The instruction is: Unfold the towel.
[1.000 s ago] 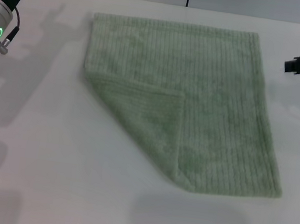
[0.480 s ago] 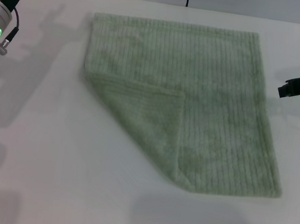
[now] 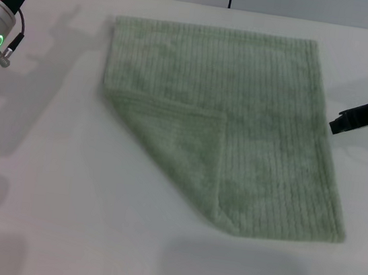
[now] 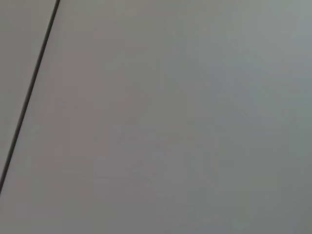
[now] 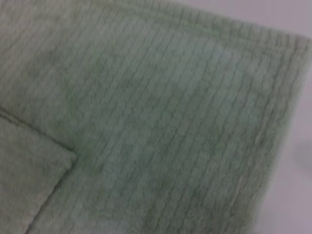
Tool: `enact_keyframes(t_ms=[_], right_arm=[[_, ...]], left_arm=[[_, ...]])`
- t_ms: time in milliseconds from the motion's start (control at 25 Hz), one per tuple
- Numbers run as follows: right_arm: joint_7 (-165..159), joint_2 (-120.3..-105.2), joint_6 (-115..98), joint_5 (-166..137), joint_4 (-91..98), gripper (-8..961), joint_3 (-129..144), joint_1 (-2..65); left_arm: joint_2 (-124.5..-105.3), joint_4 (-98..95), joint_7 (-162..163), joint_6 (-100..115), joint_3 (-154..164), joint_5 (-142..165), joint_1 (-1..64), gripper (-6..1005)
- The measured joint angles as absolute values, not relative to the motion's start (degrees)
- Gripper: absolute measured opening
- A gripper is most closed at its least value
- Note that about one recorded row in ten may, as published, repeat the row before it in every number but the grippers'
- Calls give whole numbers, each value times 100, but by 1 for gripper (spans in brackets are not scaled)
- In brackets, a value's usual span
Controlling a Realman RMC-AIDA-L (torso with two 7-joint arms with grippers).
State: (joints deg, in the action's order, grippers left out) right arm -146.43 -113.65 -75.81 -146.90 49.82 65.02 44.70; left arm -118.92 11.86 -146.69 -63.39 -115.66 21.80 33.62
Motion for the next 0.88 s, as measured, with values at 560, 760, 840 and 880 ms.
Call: enact_keyframes(t_ms=[560, 760, 840, 880], right_arm=[[-14261, -11193, -7539, -14685, 4097, -2, 6397, 4864], [-14051, -11192, -7534, -14677, 3994, -2, 6337, 4924], [-13971, -11193, -7528, -14677, 3908, -1, 6323, 4970], [-13971, -11193, -7528, -14677, 3908, -1, 6323, 4970]], left_arm=[[-11911, 1186, -14669, -6426, -11471, 2175, 3402, 742], [-11909, 1186, -14667, -6493, -11417, 2156, 3394, 742], [-11909, 1175, -14662, -6518, -11417, 2154, 3393, 742], [-11909, 1175, -14662, -6518, -11417, 2154, 3393, 742]])
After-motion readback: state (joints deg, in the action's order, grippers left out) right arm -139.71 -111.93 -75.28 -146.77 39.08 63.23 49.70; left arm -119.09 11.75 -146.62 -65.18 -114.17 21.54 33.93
